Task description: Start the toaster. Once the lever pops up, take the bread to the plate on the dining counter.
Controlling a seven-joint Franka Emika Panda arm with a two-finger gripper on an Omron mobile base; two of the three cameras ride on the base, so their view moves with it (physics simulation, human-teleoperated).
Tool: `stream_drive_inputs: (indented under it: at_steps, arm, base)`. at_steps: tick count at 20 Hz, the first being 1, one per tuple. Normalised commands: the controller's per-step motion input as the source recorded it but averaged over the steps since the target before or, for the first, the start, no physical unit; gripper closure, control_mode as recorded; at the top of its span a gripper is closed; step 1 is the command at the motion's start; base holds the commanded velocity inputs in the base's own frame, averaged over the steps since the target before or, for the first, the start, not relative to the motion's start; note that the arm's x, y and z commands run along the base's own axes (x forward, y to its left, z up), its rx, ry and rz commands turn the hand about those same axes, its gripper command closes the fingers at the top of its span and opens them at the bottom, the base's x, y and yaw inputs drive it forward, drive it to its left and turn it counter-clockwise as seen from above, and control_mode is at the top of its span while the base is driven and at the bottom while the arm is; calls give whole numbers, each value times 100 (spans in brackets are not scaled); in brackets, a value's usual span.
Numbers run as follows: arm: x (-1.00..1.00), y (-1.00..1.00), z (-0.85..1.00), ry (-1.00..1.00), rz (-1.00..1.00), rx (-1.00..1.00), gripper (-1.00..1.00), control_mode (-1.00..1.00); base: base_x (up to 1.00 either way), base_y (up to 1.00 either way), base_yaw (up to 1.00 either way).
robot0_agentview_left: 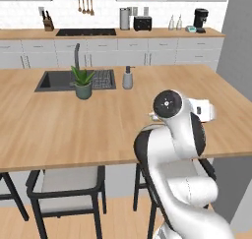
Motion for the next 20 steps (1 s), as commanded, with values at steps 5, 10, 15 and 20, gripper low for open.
stream_drive_inputs:
  at_steps: [5,10,15,20]
  arm:
    - [67,0,-19,1,-48,-2,100,-100]
    - [70,-4,-21,9,-23,0,100,-100]
    - [75,-18,-52,10,-8,0,100,-100]
    - [65,-35,-66,13,-4,0,100,-100]
  base:
    - [0,0,0]
    - [0,0,0]
    - [0,0,0]
    - [0,0,0]
